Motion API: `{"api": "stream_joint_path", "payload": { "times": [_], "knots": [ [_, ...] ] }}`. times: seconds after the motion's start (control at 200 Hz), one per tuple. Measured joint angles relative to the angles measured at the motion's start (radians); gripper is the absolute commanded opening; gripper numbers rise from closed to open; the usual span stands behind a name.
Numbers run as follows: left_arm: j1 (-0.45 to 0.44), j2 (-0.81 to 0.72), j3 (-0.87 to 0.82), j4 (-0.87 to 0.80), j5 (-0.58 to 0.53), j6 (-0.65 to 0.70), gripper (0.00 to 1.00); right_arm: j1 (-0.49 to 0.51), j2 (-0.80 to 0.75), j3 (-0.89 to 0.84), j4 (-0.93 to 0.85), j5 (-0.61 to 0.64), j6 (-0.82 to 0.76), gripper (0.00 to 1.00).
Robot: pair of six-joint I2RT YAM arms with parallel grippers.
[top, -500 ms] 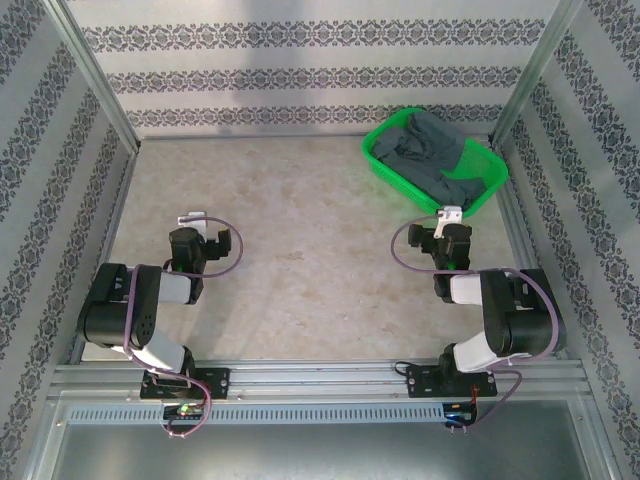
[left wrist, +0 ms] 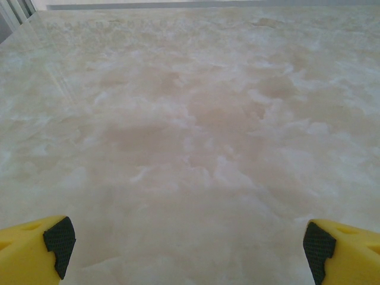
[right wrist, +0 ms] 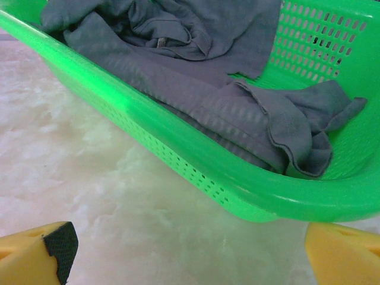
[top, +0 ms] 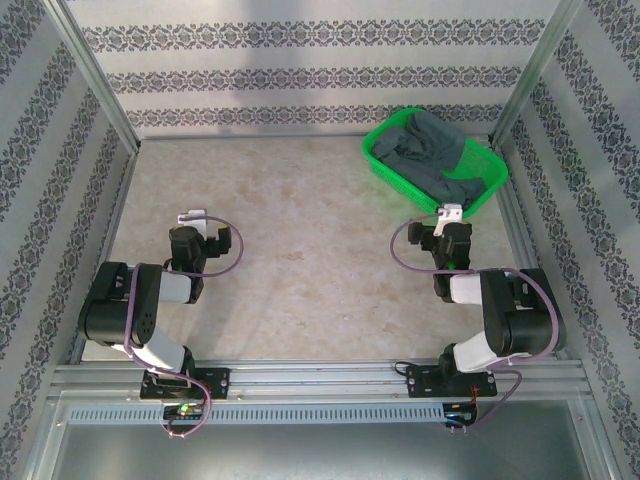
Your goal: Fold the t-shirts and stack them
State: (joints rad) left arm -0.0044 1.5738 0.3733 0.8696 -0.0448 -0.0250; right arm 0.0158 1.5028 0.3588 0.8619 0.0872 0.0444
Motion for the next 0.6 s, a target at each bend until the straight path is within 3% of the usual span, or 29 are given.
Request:
{"api": "stream_joint_path", "payload": {
  "times": [0.39,0.51,0.6],
  "knots": [
    [-0.002,0.000,-0.019,0.057,0.036,0.016,1.00,0.008,0.000,-0.001,0.006,-0.006,-0.011,0.98],
    [-0.037,-0.015,-0.117,0.184,-0.058,0.023,1.00,0.060,-0.043,-0.028,0.003,0.026,-0.039,0.98],
    [-0.109,-0.117,-0.163,0.150,-0.152,0.052,1.00,0.124,-0.164,-0.038,-0.057,0.094,-0.063,0.98]
  ]
}}
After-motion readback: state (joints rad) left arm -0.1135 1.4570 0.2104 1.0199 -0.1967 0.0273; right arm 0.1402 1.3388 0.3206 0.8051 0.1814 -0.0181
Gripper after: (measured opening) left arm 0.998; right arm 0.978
